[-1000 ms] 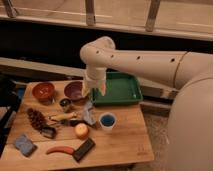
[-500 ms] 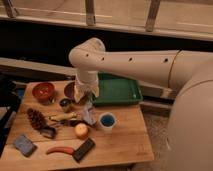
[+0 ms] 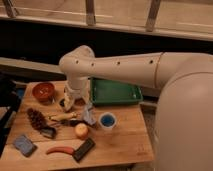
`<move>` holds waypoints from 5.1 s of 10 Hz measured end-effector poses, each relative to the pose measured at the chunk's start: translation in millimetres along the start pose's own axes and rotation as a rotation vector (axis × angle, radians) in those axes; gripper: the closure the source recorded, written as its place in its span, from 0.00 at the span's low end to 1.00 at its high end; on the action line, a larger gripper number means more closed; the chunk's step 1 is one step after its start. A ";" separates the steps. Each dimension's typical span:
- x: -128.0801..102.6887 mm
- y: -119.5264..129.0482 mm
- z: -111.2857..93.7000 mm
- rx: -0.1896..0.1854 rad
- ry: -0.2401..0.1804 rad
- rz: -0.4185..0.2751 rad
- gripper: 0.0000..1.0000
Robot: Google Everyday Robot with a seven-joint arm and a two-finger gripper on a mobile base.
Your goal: Place pepper in purple bowl
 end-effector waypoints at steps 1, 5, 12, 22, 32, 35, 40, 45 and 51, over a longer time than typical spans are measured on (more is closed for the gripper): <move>2.6 19.0 16.0 -0.017 0.023 -0.044 0.35; 10.6 53.6 57.4 -0.069 0.106 -0.174 0.35; 17.7 65.6 64.8 -0.076 0.121 -0.230 0.35; 65.6 132.8 132.3 -0.265 0.223 -0.317 0.35; 78.2 126.6 169.5 -0.217 0.261 -0.255 0.35; 82.8 122.0 176.3 -0.178 0.255 -0.239 0.35; 91.3 114.5 194.8 -0.128 0.260 -0.200 0.35; 93.5 117.5 208.7 -0.081 0.285 -0.183 0.49; 88.9 123.9 213.0 -0.078 0.299 -0.195 1.00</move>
